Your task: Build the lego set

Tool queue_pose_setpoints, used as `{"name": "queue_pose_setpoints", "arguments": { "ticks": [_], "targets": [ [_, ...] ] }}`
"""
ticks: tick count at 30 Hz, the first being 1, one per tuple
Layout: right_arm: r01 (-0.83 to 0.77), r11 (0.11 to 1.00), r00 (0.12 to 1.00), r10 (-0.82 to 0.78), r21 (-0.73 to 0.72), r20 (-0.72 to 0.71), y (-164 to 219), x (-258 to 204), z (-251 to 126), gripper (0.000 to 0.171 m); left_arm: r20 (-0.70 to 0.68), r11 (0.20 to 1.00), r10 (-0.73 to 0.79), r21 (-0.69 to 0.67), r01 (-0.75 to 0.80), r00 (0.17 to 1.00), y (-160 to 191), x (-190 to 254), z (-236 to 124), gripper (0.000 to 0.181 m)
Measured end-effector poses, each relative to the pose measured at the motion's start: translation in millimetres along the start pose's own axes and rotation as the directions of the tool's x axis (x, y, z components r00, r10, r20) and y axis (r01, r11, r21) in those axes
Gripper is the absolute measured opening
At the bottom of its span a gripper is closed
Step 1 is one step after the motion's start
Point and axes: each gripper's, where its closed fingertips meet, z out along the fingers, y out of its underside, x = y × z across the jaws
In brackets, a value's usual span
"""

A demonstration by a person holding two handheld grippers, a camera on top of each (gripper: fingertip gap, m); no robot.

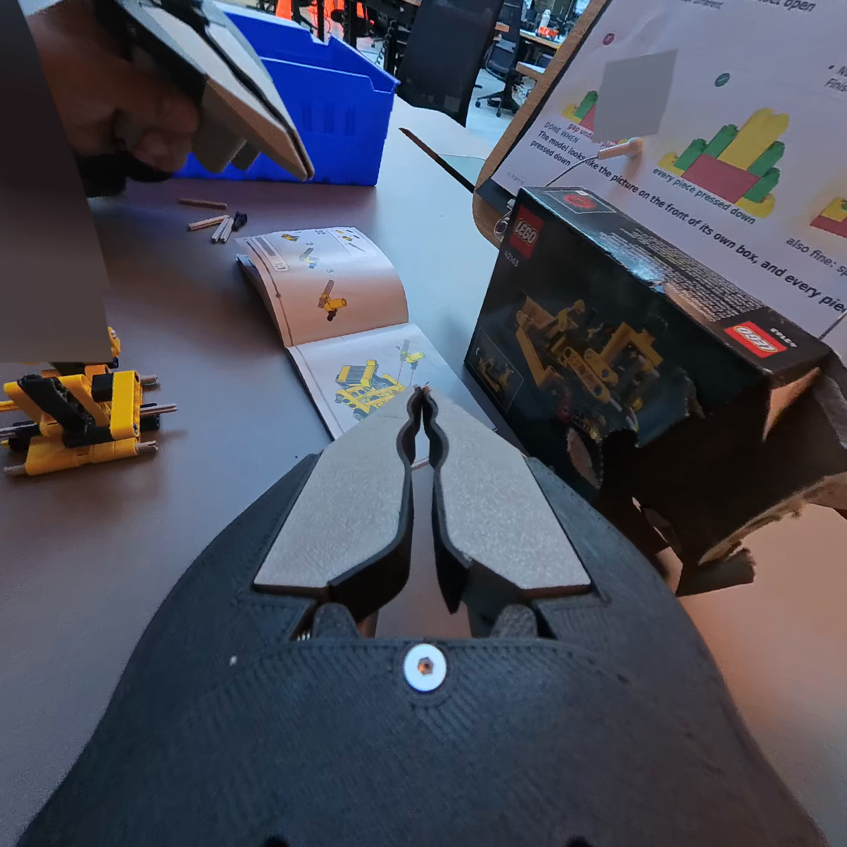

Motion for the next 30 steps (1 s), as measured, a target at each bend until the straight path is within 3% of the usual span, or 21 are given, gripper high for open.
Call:
{"name": "queue_pose_setpoints", "arguments": {
  "ticks": [13,20,30],
  "targets": [
    [-0.005,1.000,1.000,0.006,-0.011,0.024,2.4,-1.7,3.5,0.000,0.060,0.995,-0.062,0.076,0.057,0.996,-17.5,-8.8,-19.3,0.002],
    [-0.041,0.999,0.998,0.041,0.000,0.040,1.1,1.6,4.8,0.000,0.063,0.988,-0.085,0.136,0.076,0.994,-24.0,-14.4,-22.9,0.022],
    [-0.058,0.998,0.997,0.057,0.011,0.060,0.0,1.2,3.7,0.000,0.095,0.985,-0.063,0.166,0.047,0.994,-27.9,-19.2,-25.8,0.030]
  ]
}}
